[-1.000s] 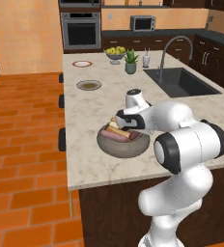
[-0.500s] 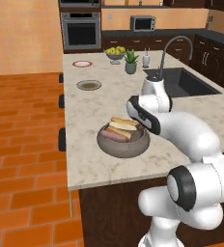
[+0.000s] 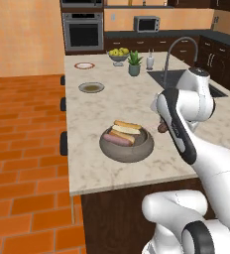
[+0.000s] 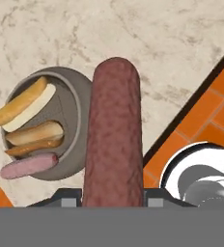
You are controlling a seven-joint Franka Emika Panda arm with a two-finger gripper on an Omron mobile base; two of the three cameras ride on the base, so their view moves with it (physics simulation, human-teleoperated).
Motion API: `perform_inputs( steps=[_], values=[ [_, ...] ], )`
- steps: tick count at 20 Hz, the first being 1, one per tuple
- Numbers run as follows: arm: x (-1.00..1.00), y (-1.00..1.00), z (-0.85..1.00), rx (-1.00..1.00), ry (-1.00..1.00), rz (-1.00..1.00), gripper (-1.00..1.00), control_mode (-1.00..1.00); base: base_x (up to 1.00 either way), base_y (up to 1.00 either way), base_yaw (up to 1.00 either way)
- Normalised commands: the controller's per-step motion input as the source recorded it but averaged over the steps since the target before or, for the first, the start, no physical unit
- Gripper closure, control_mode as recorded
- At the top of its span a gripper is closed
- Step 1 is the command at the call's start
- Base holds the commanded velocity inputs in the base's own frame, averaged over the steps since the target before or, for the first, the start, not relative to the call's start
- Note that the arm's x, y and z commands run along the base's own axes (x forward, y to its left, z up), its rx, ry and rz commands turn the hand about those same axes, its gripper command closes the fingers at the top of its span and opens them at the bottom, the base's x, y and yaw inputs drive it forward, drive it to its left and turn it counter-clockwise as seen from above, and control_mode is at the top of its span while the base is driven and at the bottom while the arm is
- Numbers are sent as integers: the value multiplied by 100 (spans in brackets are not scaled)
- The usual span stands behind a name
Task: Place one bun and one sausage from the bowl on each plate.
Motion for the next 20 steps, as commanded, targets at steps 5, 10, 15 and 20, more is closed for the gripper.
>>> perform_inputs(
  steps=[5,10,15,20],
  values=[
    [-65,16,36,2,12,-4,100,100,-20,9,0],
    [0,0,0,0,0,0,100,100,-84,92,-4],
    [0,0,0,0,0,0,100,100,-2,100,-31],
    [0,0,0,0,0,0,100,100,29,100,-44]
  ],
)
